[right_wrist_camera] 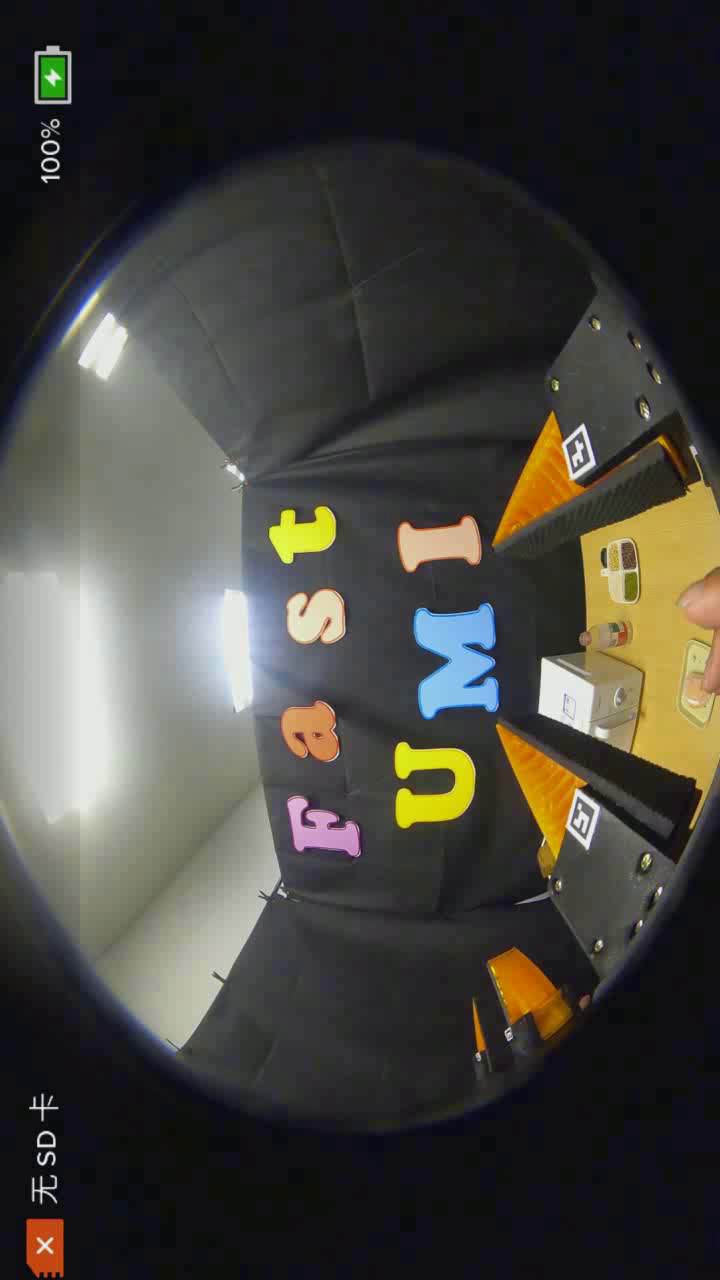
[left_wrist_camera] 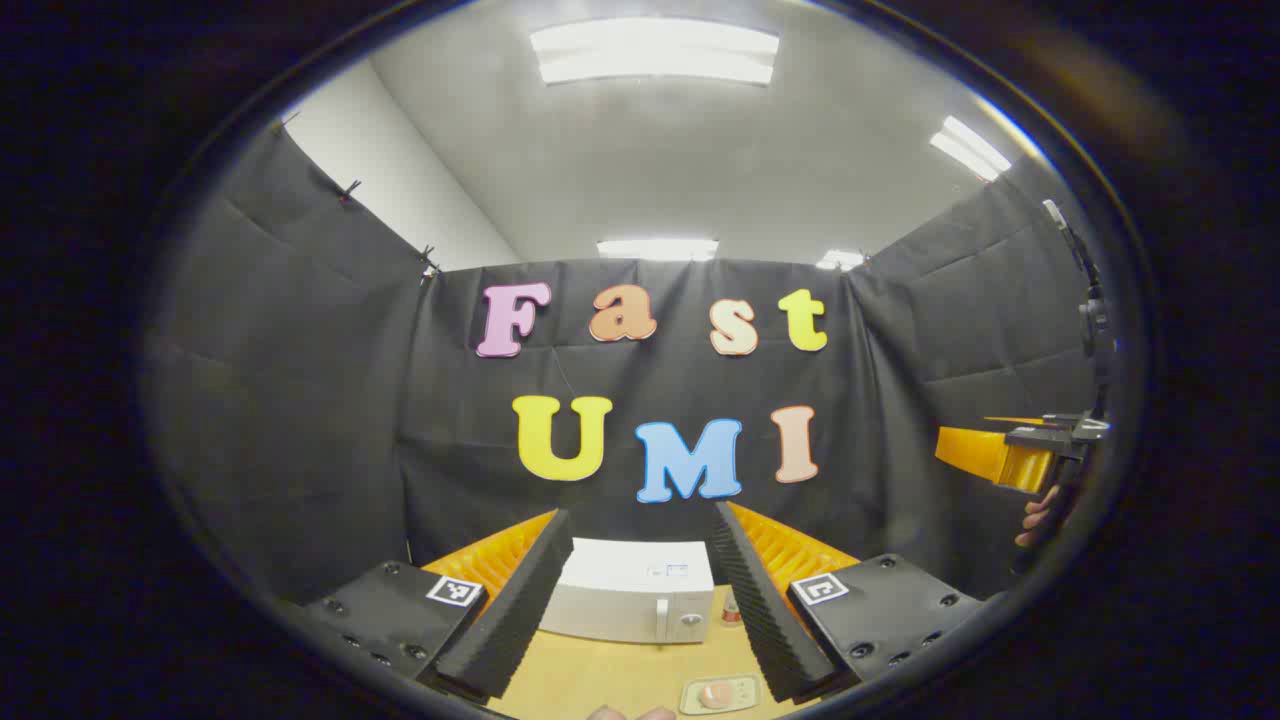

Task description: Open the microwave oven with the left hand, put the food in, and close the microwave oven.

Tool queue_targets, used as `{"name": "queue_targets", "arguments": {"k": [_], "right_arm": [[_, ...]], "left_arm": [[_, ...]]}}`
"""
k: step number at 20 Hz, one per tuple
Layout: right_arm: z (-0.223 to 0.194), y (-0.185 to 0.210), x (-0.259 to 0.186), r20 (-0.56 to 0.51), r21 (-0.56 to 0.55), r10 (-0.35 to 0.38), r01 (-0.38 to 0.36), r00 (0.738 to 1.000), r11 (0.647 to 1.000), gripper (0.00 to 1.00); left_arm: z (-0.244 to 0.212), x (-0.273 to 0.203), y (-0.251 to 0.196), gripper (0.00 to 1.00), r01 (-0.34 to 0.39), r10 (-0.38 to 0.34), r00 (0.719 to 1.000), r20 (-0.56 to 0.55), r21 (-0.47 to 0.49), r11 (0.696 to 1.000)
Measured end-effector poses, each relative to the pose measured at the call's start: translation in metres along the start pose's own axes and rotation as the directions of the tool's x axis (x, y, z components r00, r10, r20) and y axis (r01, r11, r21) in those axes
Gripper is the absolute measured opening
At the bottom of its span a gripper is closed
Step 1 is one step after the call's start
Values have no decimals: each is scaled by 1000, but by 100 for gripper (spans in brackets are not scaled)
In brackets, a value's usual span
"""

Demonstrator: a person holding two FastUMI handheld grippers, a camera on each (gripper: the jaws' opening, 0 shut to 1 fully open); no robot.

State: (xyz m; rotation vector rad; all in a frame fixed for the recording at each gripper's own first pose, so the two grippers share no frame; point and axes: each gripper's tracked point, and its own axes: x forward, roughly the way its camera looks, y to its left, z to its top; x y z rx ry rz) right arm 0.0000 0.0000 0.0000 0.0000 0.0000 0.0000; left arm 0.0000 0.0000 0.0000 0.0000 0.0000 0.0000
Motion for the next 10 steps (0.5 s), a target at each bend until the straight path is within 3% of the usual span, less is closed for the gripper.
{"name": "queue_targets", "arguments": {"k": [10], "right_arm": [[0,-10,1,2,-34,9,-9,1000,999,96]], "left_arm": [[-7,0,-8,94,-12,12,1000,-14,15,1000]]}}
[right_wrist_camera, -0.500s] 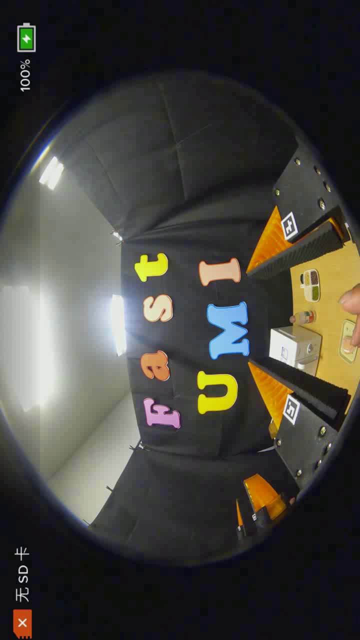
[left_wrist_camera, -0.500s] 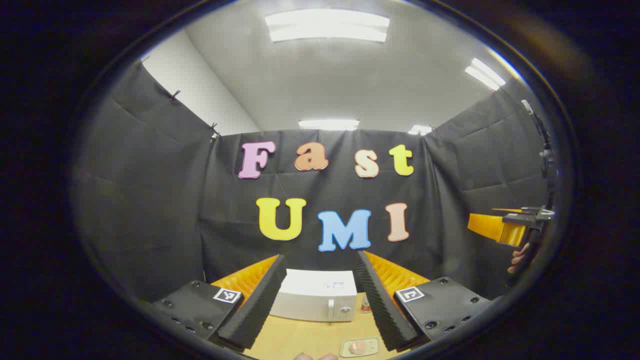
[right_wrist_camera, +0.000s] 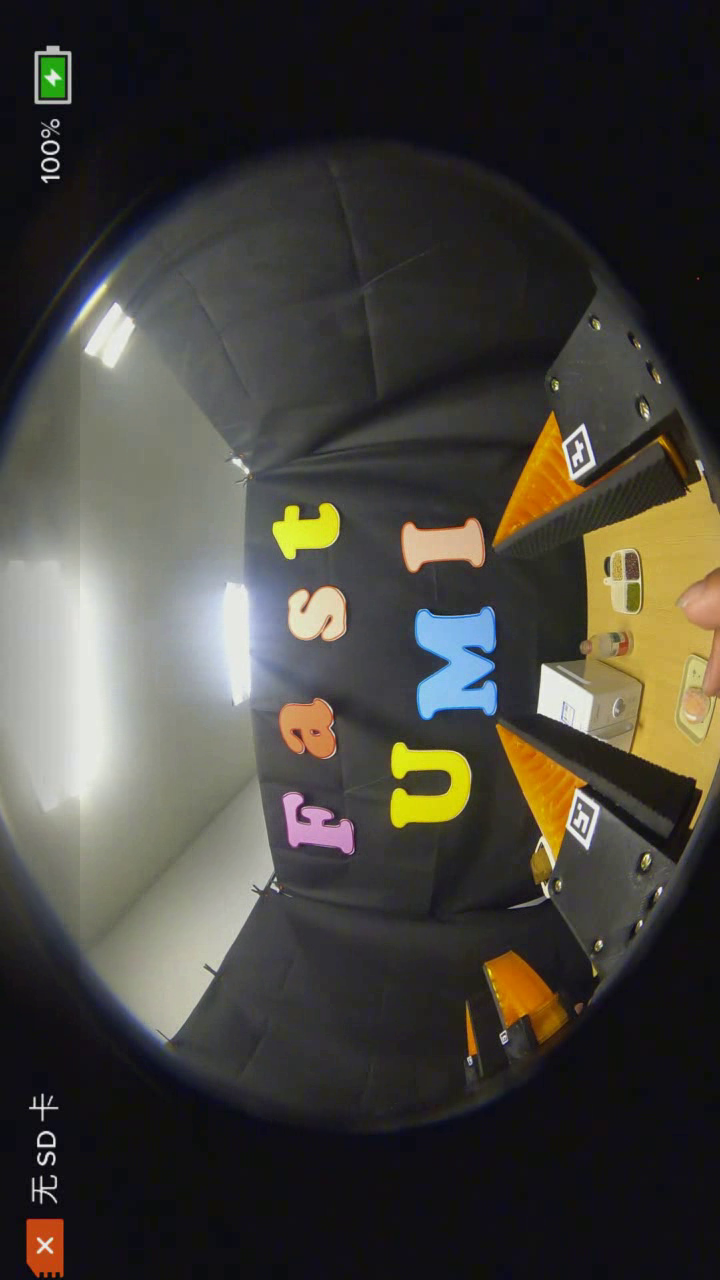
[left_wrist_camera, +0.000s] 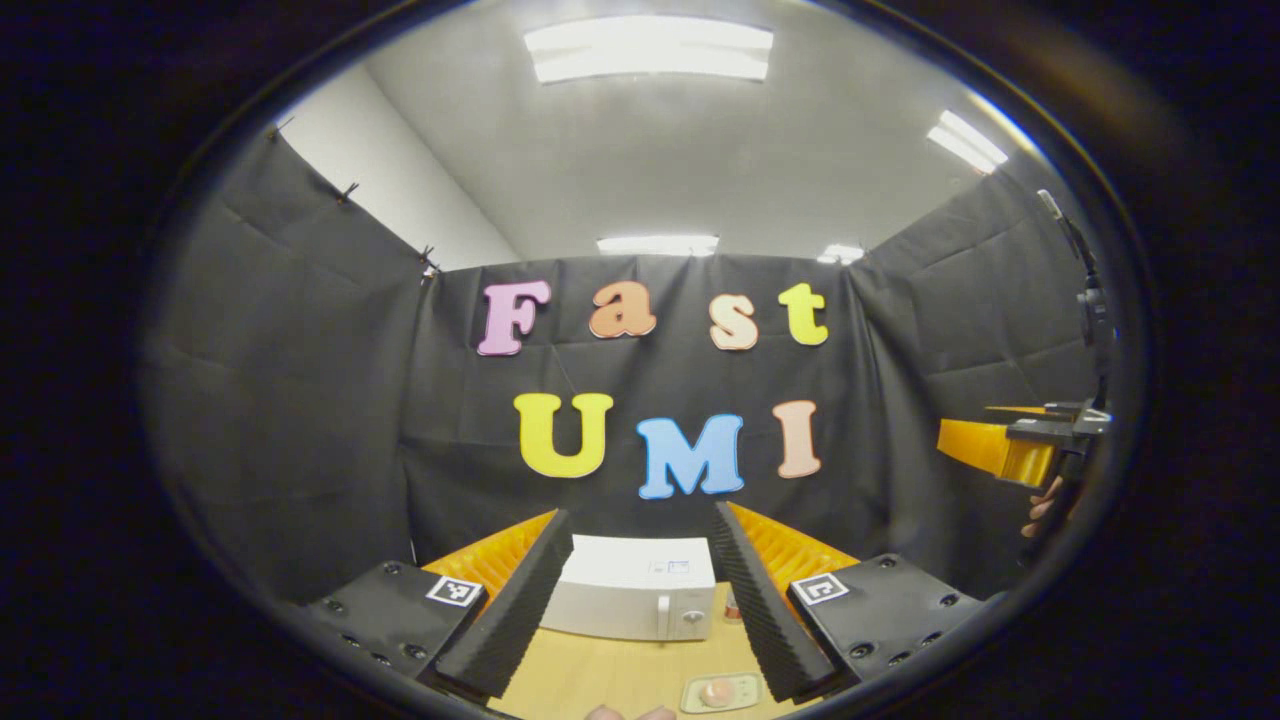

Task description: Open the microwave oven with the left hand, put the food in, and close the microwave oven.

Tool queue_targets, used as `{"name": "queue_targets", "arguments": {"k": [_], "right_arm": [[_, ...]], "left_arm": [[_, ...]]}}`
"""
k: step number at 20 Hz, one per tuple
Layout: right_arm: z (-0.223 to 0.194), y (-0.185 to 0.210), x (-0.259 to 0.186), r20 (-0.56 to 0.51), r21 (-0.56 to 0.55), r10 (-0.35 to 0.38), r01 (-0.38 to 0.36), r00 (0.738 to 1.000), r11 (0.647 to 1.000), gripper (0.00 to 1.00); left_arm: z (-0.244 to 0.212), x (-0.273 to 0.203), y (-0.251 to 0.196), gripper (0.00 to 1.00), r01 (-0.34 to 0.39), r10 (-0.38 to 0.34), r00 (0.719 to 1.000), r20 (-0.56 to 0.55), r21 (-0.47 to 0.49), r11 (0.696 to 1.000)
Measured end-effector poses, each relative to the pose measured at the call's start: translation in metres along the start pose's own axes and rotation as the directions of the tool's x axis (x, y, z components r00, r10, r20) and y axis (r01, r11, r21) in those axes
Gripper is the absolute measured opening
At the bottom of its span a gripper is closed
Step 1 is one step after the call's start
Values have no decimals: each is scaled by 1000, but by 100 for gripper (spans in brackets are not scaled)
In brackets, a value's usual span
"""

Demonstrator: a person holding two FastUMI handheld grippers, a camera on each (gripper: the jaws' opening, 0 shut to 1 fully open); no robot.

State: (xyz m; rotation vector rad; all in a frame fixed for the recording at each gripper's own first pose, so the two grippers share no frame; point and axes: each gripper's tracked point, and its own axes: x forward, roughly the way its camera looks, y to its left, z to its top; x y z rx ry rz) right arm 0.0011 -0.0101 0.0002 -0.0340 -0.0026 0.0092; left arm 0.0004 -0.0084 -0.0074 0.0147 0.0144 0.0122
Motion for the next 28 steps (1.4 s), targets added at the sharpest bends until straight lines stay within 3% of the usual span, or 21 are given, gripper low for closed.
{"name": "queue_targets", "arguments": {"k": [10,17,20,26,28], "right_arm": [[-13,-31,10,-21,-21,18,-19,1000,1000,96],[-34,-51,25,-32,15,29,-28,999,999,96],[-36,-57,41,-26,3,-25,25,999,1000,96],[-53,-41,75,-57,-13,-120,119,991,993,96],[-59,-32,84,-73,-15,-141,140,987,990,96]], "left_arm": [[-29,12,-31,94,-17,17,999,-41,5,1000],[-82,40,-55,94,-22,24,996,-90,17,1000],[-110,70,-51,94,-6,8,996,-93,26,1000],[-208,140,-31,94,47,-46,986,-160,1,999],[-236,163,-26,99,68,-67,984,-167,4,998]]}}
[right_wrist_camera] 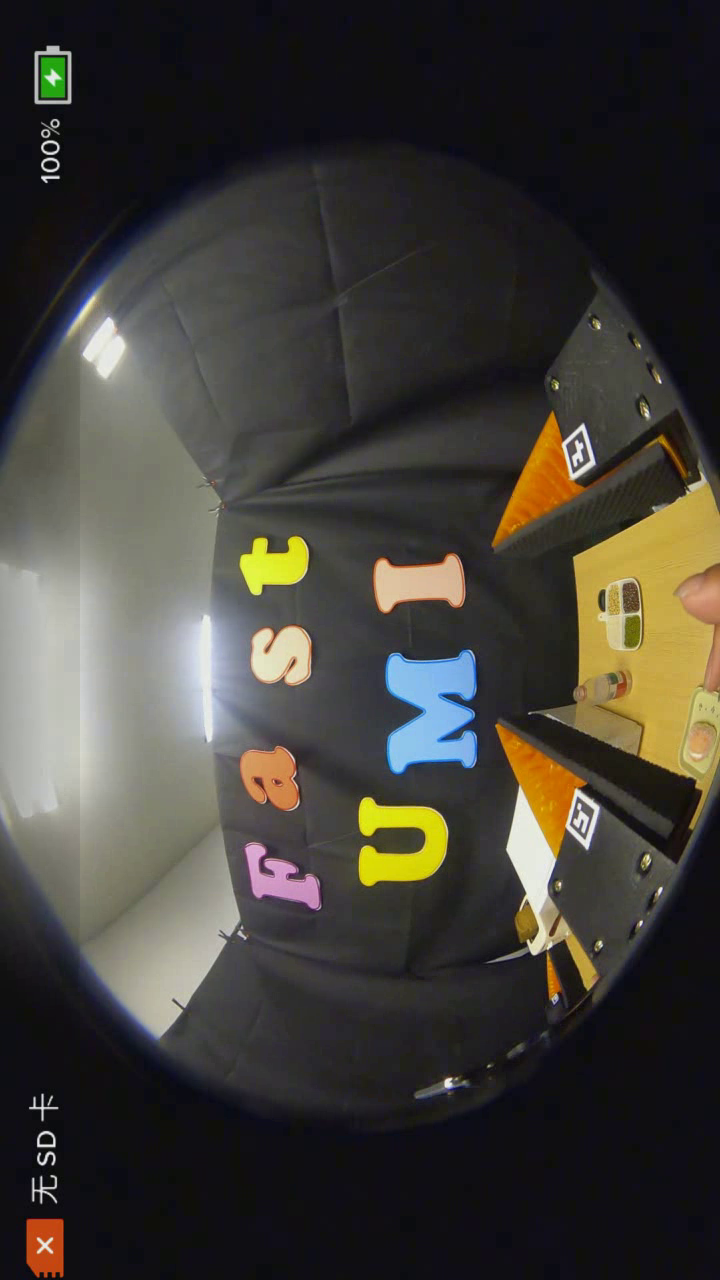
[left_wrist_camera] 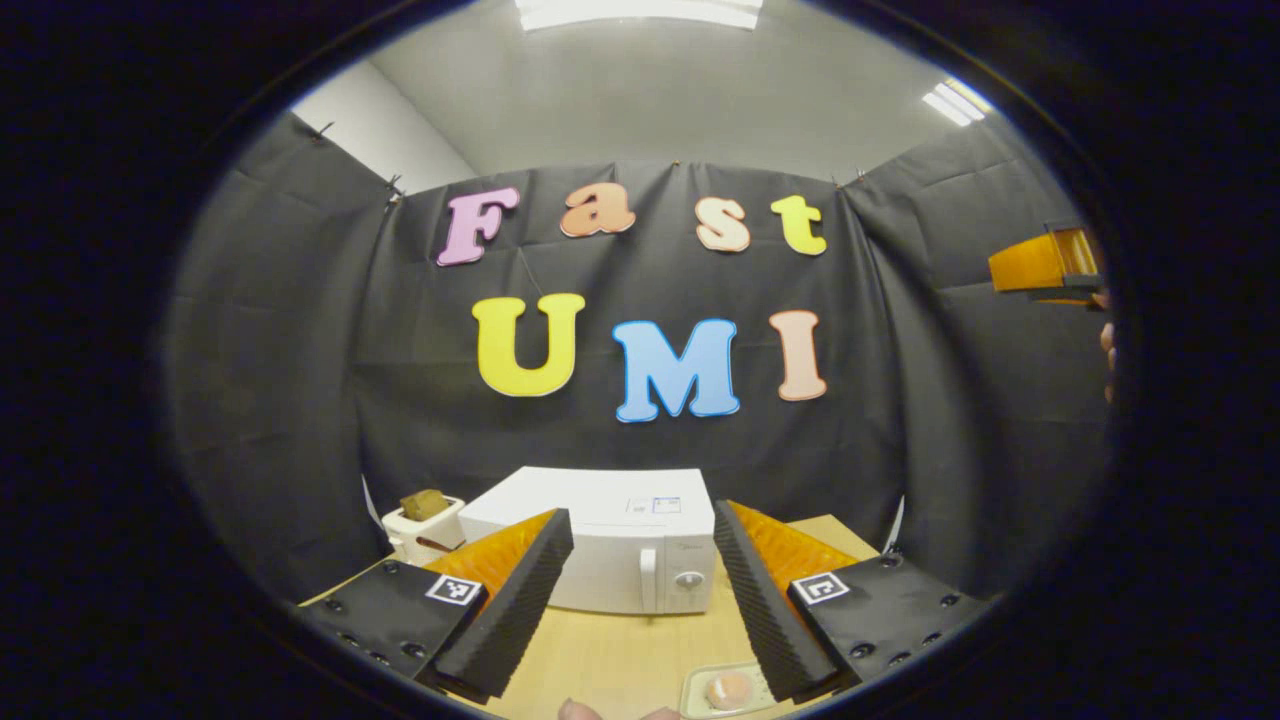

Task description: Open the microwave oven with the left hand, put the food in, and close the microwave oven.

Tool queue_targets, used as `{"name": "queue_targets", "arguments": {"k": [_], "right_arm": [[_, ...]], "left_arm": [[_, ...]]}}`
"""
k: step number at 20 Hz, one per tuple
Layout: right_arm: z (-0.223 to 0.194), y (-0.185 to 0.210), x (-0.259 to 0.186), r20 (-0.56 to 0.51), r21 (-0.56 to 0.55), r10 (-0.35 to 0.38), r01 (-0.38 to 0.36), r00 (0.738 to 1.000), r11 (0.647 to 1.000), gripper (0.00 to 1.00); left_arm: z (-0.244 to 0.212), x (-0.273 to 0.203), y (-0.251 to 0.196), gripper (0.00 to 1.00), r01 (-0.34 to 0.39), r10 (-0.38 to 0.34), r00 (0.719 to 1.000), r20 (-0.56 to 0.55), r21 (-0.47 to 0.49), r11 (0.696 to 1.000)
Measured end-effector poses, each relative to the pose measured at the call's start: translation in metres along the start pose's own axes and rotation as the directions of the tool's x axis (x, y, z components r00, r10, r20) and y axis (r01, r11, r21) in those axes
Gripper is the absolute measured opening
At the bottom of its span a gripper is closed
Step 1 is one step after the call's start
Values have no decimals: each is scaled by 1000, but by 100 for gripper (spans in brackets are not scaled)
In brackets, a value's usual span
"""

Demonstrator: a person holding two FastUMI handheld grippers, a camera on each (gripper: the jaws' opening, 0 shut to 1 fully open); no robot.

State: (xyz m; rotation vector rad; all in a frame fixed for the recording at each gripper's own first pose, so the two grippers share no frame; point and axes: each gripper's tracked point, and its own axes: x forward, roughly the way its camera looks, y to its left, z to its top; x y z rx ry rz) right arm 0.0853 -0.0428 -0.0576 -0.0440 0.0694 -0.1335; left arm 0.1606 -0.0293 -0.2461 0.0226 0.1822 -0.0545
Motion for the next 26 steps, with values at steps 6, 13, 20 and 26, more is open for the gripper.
{"name": "queue_targets", "arguments": {"k": [6,13,20,26], "right_arm": [[-31,8,22,-73,-64,-87,82,994,995,96],[-63,11,37,-132,-179,-180,156,975,971,95],[-91,17,46,-195,-239,-227,178,954,955,96],[-107,18,49,-229,-281,-256,188,939,941,96]], "left_arm": [[-76,80,5,94,56,-55,998,-30,13,998],[-175,155,3,99,85,-87,991,-105,-19,996],[-258,212,-4,97,97,-105,975,-194,-49,994],[-296,248,-12,89,129,-142,965,-221,-73,989]]}}
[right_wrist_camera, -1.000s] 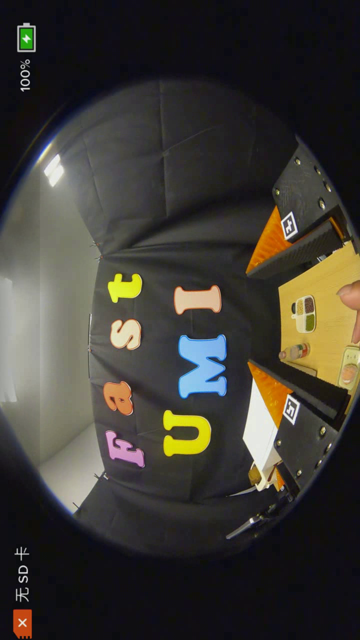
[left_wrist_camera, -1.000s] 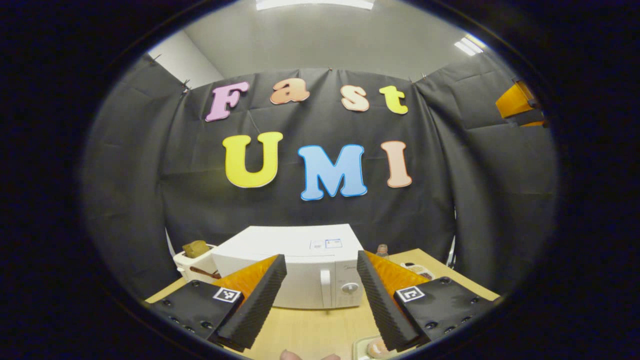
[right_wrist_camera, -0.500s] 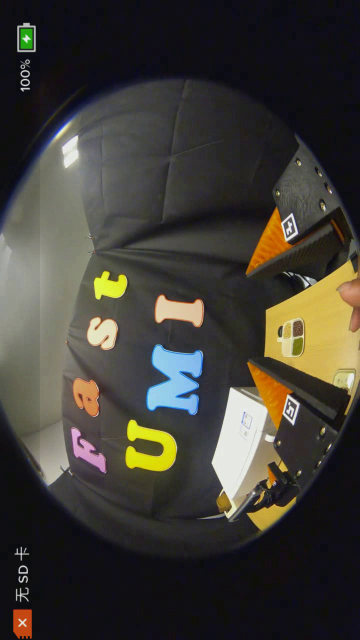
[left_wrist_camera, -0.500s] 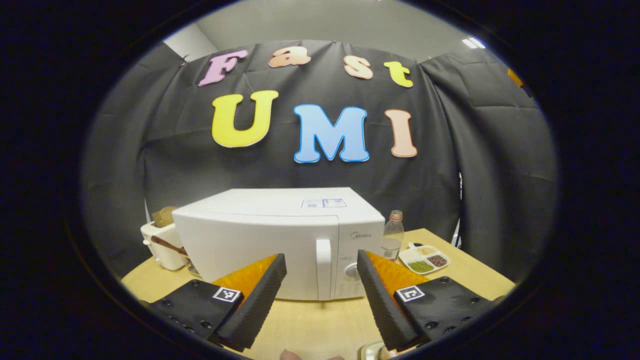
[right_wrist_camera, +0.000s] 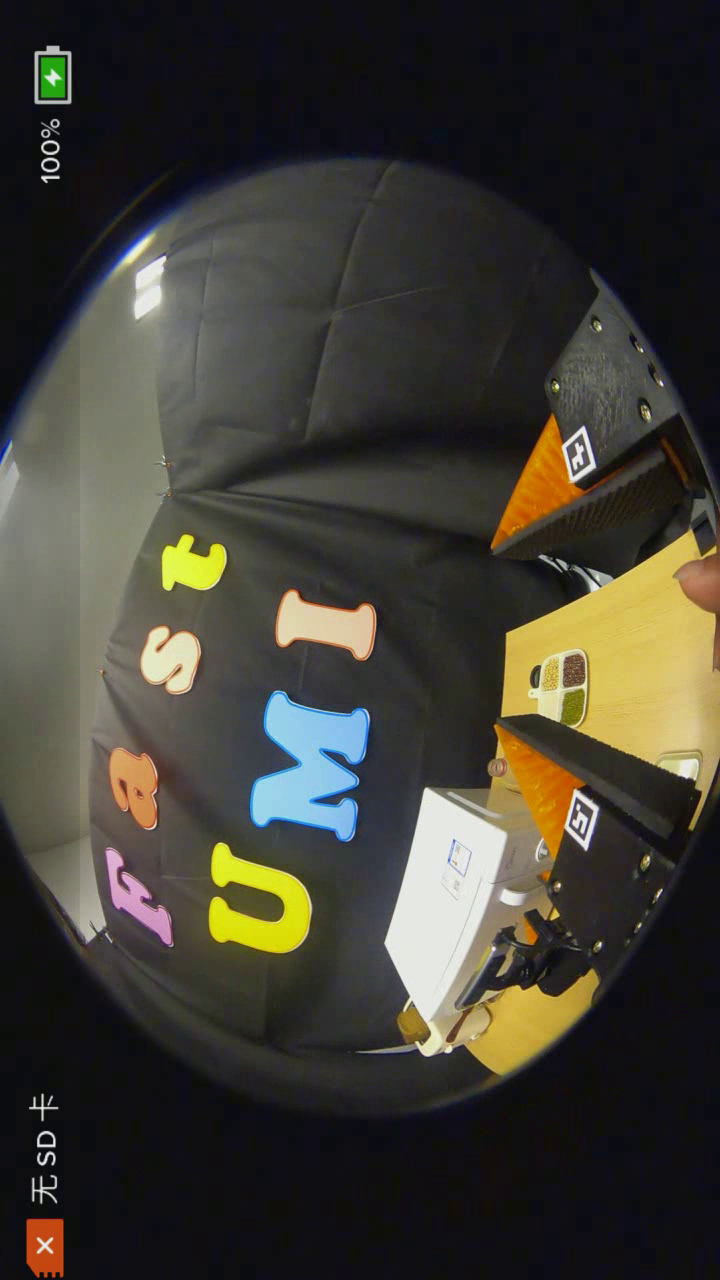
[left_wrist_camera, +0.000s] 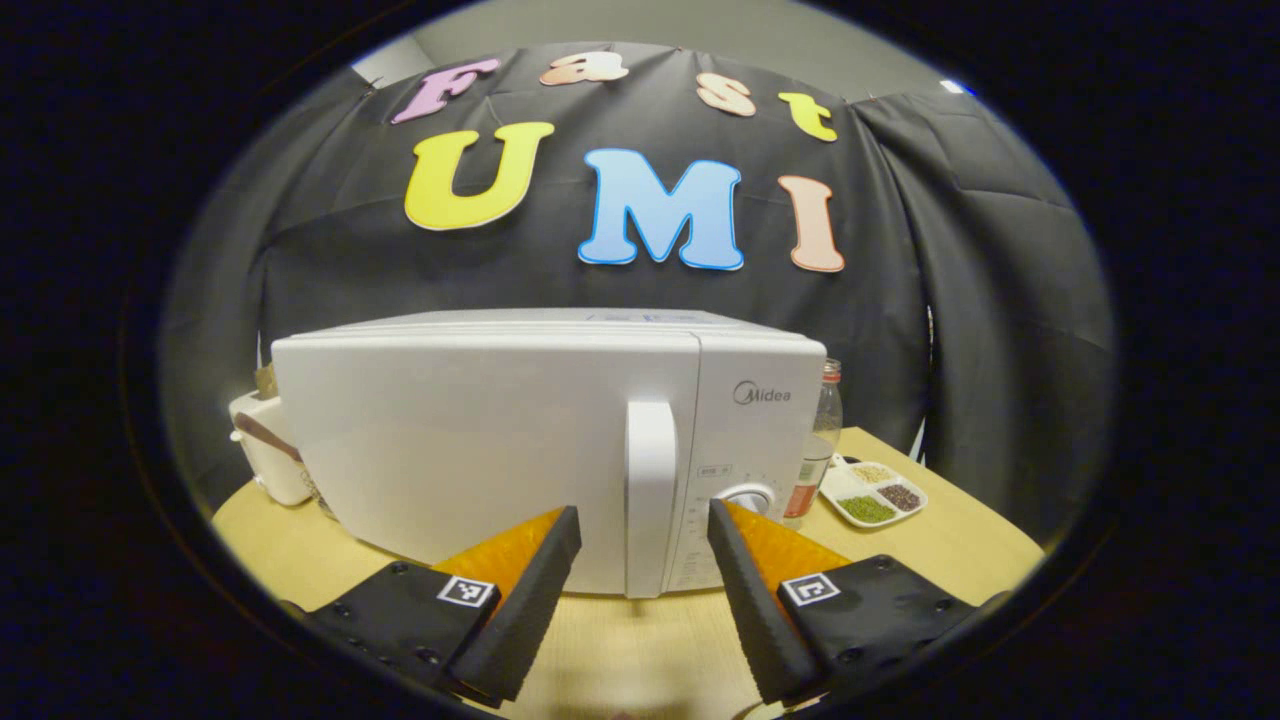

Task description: Open the microwave oven with the left hand, put the food in, and close the microwave oven.

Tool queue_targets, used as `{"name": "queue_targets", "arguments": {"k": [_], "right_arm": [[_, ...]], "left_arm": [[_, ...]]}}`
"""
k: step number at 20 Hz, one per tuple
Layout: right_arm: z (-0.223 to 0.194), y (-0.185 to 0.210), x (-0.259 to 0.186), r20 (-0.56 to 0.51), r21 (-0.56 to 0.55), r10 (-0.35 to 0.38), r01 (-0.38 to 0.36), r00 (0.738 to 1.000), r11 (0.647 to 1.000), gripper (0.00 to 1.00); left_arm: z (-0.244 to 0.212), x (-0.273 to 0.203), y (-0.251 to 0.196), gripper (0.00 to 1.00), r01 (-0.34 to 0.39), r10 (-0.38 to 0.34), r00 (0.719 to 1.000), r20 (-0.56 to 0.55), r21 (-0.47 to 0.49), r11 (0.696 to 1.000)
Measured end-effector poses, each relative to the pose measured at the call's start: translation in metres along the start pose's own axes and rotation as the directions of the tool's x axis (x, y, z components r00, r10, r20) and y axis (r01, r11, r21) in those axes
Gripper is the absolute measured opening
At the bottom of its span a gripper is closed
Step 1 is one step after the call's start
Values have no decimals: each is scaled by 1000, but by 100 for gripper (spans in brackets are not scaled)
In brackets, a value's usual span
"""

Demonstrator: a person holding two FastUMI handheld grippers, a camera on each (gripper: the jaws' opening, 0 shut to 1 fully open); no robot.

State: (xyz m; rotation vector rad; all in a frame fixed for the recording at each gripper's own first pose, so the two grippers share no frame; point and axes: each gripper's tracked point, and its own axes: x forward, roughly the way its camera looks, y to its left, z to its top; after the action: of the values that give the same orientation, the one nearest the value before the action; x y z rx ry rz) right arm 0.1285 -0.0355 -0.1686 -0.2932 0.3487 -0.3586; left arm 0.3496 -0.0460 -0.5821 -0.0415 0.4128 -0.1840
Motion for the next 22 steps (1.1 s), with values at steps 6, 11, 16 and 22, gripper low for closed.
{"name": "queue_targets", "arguments": {"k": [6,11,16,22], "right_arm": [[-1,-2,-4,-6,-4,-20,20,1000,1000,95],[0,-7,-18,-1,-3,-23,23,1000,1000,95],[8,-13,-38,15,28,-19,18,1000,999,95],[19,-16,-60,53,78,-20,16,998,997,95]], "left_arm": [[-7,16,-3,57,-12,12,1000,-16,0,1000],[-11,11,-4,34,-23,24,1000,-15,18,1000],[-12,11,-4,21,-18,20,999,-32,64,998],[-14,11,-5,16,30,-29,999,-32,44,999]]}}
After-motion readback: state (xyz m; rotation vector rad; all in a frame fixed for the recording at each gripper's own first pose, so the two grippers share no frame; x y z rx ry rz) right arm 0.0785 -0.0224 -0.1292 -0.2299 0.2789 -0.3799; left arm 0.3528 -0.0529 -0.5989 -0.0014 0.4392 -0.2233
